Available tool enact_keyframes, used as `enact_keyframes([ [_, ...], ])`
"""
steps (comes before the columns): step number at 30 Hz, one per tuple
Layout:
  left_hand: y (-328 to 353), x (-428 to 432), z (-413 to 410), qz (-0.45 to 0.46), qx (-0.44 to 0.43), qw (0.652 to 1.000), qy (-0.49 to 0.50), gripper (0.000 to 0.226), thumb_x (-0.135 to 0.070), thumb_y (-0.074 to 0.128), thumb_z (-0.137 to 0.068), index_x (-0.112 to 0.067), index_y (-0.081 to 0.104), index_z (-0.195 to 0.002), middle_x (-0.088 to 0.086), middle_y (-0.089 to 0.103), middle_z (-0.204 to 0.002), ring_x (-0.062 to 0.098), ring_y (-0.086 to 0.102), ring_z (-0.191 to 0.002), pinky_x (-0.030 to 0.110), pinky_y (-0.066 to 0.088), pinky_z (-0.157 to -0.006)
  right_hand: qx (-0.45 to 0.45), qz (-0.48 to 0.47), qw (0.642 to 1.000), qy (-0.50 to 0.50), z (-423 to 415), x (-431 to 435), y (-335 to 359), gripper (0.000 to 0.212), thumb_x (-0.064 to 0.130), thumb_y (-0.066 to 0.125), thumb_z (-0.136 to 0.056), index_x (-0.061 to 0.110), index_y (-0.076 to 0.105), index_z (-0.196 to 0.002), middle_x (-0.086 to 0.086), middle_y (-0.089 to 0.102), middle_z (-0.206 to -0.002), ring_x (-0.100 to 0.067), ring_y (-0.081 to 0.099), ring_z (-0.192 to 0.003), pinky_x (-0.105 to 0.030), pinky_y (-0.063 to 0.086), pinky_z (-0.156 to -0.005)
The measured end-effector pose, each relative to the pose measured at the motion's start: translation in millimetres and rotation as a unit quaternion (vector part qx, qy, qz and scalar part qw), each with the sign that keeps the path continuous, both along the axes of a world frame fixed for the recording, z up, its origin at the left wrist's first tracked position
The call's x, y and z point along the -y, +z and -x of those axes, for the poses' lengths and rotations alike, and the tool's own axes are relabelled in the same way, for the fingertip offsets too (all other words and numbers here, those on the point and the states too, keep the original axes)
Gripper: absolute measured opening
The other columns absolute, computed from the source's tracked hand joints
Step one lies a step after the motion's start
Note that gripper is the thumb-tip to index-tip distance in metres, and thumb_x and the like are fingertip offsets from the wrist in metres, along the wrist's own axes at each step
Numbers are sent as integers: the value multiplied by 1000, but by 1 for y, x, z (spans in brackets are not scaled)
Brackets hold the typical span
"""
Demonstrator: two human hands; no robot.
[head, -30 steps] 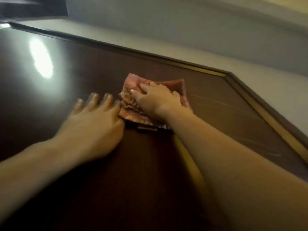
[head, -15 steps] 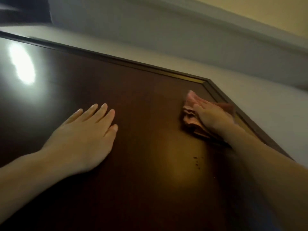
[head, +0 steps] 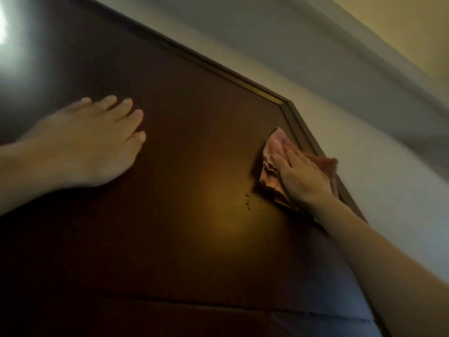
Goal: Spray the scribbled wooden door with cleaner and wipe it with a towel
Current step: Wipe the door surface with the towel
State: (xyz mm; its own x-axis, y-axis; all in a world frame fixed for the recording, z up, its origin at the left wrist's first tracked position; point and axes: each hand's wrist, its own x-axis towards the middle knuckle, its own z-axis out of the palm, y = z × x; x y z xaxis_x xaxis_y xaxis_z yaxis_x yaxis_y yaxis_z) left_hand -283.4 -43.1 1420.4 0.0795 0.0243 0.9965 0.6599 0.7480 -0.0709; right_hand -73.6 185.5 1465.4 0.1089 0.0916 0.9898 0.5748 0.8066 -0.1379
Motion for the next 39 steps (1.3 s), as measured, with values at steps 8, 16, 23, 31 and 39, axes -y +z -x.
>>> enact_keyframes([
  [8,-20,4,-22,41,43,998,8,66,-40,0,-88,-13,3,-149,7,-3,-157,25,-2,-144,41,5,-116,41,34,998,-15,4,12,-52,54,50,15,-96,33,11,-148,6,5,-157,-20,4,-144,-50,4,-115],
  [16,-36,1,-21,38,19,998,-37,58,-40,8,-96,-17,-1,-148,2,-4,-157,18,-4,-144,34,1,-116,40,37,997,53,47,79,-82,61,62,17,-91,38,10,-146,5,0,-158,-21,-3,-144,-52,-4,-114],
  [23,-55,8,-18,64,-7,998,22,67,-31,-13,-84,-14,-4,-148,7,-9,-157,22,-6,-144,35,3,-117,172,-148,970,84,94,131,-107,58,55,24,-92,38,9,-146,6,-1,-157,-18,-8,-143,-50,-8,-112],
  [31,-54,7,-14,35,7,998,-59,57,-39,11,-97,-16,6,-149,1,1,-157,15,0,-144,31,1,-115,143,-104,983,44,47,90,-75,56,47,29,-95,29,19,-147,5,10,-157,-16,7,-143,-43,7,-115],
  [39,-61,6,-8,31,-11,997,-64,55,-37,16,-100,-14,8,-149,4,3,-157,18,1,-144,32,1,-115,78,-84,991,66,64,94,-96,57,48,25,-94,29,19,-147,3,9,-157,-18,2,-144,-47,-1,-114],
])
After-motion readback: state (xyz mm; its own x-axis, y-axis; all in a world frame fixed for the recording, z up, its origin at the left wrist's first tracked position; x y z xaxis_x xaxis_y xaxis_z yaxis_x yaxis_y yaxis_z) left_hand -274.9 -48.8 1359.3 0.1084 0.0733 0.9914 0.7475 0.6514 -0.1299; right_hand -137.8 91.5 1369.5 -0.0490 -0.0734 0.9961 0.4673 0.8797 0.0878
